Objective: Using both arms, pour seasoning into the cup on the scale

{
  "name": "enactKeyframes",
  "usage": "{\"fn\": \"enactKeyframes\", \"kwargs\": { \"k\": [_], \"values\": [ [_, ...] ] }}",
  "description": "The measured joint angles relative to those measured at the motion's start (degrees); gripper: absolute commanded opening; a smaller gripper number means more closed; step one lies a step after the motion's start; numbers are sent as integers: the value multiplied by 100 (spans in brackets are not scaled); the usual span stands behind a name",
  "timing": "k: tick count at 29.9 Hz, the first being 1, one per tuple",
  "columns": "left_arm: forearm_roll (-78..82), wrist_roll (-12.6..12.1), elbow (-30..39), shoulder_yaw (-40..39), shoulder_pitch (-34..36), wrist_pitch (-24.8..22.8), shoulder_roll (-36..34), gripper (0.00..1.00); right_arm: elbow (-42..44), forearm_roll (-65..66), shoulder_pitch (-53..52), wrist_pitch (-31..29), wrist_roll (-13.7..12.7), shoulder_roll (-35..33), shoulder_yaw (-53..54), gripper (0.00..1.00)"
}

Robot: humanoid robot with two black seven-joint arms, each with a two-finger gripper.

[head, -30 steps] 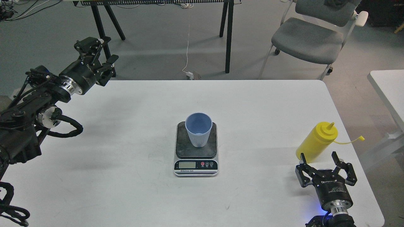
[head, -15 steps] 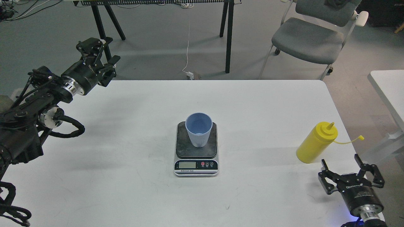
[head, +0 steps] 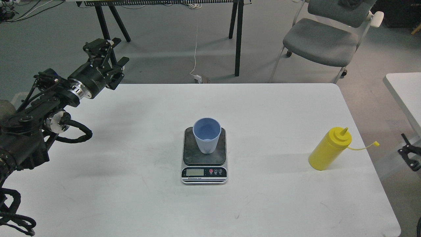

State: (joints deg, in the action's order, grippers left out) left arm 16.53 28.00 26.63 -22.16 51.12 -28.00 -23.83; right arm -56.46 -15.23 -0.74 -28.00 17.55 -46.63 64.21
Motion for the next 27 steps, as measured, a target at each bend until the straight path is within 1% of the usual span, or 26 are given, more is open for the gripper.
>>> {"fn": "enactKeyframes", "kwargs": {
  "k": [2, 4, 7, 13, 18, 20, 22, 25, 27],
  "values": [
    [0, 0, 0, 0, 25, 0, -12, 66, 305, 154, -486, 0, -54, -23, -45, 99],
    [0, 0, 0, 0, 35, 0, -15, 66, 489, 262, -989, 0, -183, -28, -78, 99],
    [0, 0, 0, 0, 35, 1, -14, 66, 533, 305, -1524, 0, -331, -28, -104, 99],
    [0, 0, 0, -16, 35, 0, -4, 66, 516, 260, -2733, 0, -464, 161, -191, 99],
    [-7, 0, 0, -24, 32, 0, -7, 66, 552, 241, -3539, 0, -483, 940, -240, 99],
    [-9, 0, 0, -26, 30, 0, -7, 66, 536, 280, -3732, 0, -538, 1205, -339, 99],
    [-10, 0, 0, -26, 30, 2, 0, 66, 484, 296, -3831, 0, -641, 1388, -538, 99],
    [-10, 0, 1, -26, 30, -1, 22, 66, 388, 343, -4057, 0, -926, 1735, -1053, 99],
    [-10, 0, 0, -26, 31, 1, 46, 66, 333, 366, -4209, 0, -1056, 2036, -1391, 99]
  ]
}}
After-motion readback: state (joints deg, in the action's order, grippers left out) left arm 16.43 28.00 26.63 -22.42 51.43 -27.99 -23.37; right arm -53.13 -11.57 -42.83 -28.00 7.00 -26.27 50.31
